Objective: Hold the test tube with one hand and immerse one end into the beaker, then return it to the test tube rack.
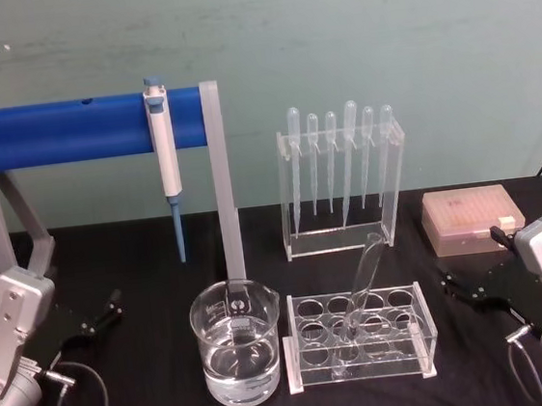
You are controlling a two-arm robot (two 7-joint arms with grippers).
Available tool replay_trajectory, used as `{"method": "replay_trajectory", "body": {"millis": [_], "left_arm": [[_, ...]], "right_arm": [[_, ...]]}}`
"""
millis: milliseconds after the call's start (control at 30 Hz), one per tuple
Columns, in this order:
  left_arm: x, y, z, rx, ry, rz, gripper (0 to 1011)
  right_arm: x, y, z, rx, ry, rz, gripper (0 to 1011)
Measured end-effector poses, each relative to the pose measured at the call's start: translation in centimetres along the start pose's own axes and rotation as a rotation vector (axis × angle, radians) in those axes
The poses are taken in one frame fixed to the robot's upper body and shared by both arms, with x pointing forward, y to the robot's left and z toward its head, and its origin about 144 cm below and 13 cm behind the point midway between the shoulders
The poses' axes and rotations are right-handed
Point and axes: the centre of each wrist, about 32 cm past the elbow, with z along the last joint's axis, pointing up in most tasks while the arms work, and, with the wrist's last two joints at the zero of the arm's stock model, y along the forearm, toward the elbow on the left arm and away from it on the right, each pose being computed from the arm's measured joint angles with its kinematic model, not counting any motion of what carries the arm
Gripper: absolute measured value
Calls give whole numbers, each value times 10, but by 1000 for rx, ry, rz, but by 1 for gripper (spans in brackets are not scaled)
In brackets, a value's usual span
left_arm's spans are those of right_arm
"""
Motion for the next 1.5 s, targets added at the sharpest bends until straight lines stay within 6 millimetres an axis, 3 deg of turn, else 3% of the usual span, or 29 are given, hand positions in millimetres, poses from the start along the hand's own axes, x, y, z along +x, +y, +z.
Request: {"method": "replay_trajectory", "body": {"millis": [400,767,867,967,1300,1500], "left_arm": [[0,0,0,0,0,0,1000],[0,0,0,0,0,0,1000],[0,0,0,0,0,0,1000],[0,0,0,0,0,0,1000],[0,0,0,0,0,0,1000],[0,0,0,0,0,0,1000]], "right_arm": [[0,-3,0,3,2,-3,1000],[-1,-55,9,59,-29,1,1000],[-7,-71,18,91,-2,95,1000],[-17,-75,22,122,58,188,1000],[-51,-52,30,210,211,271,1000],[-64,-25,41,207,417,243,1000]]}}
